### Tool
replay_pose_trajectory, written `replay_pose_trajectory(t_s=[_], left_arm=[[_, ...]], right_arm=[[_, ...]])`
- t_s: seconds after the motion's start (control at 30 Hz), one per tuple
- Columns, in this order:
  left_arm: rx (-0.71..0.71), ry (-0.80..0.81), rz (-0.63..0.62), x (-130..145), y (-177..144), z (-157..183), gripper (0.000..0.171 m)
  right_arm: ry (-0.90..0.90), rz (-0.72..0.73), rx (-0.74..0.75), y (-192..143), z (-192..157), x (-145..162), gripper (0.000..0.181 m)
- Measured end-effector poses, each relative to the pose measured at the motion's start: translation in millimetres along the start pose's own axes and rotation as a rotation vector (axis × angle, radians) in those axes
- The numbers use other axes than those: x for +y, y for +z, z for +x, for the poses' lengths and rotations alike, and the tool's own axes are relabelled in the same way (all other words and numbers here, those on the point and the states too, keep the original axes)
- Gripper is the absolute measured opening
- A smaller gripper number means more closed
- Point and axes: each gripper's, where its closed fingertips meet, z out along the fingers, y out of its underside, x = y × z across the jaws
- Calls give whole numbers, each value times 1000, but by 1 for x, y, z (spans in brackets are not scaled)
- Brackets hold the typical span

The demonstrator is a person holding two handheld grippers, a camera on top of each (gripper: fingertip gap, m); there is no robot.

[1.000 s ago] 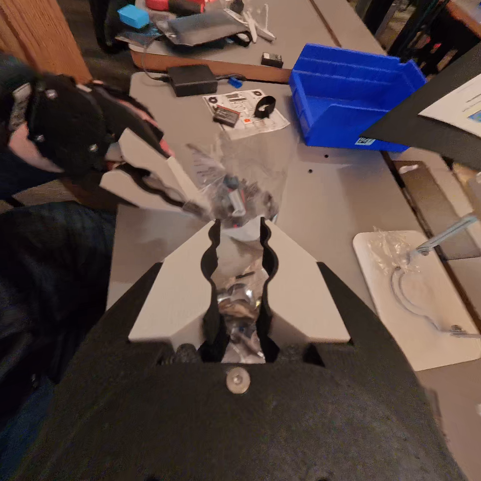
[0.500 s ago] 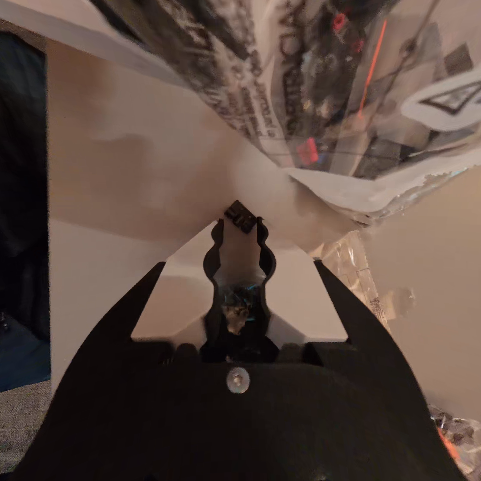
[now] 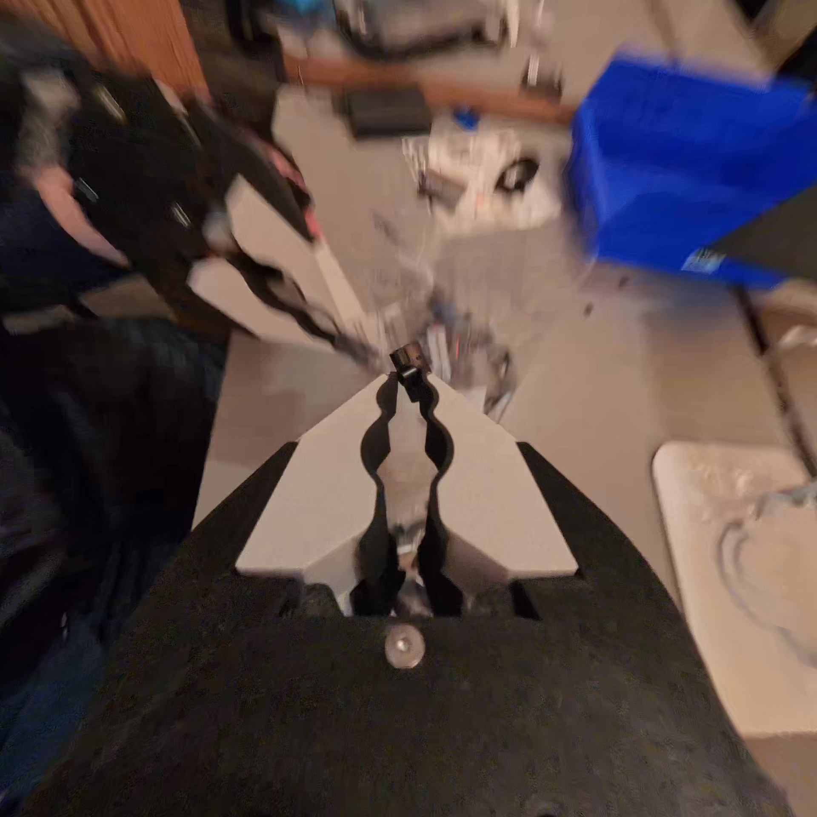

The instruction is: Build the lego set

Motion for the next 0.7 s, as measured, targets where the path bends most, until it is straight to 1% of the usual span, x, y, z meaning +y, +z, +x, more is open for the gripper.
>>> replay_pose_trajectory(t_s=[0.07,0.1,0.2,0.23,0.27,0.3,0.33,0.4,0.43,0.47,0.57,0.63,0.67,0.7], left_arm=[[-2,0,-1,0,0,-1,5],[-3,1,-3,0,0,-1,5],[-4,6,-12,0,0,-1,5],[-3,8,-13,-1,0,-1,5],[-1,10,-13,-1,0,0,4],[1,12,-15,-1,0,0,4],[2,13,-17,-1,-1,0,4],[6,12,-15,-1,-2,0,4],[5,11,-14,0,-3,-1,4],[7,10,-15,0,-3,-1,4],[14,5,-11,1,-6,-2,3],[25,0,-5,0,-7,-2,2],[26,1,-10,1,-8,-2,2],[29,1,-14,2,-9,-2,3]], right_arm=[[-52,110,-18,-9,-3,-38,7],[-64,114,-36,-6,-5,-48,7],[-74,68,-24,22,6,-55,7],[-65,33,-35,34,8,-50,8],[-48,0,-17,44,15,-45,14],[-30,-35,34,51,26,-40,23],[-26,-65,67,54,33,-35,29],[-32,-28,97,48,37,-35,32],[-29,11,84,41,35,-38,36],[-20,37,71,34,33,-37,43],[-1,59,16,17,30,-20,63],[5,26,-22,20,30,-1,79],[9,5,-45,22,29,7,85],[8,3,-79,25,25,13,87]])
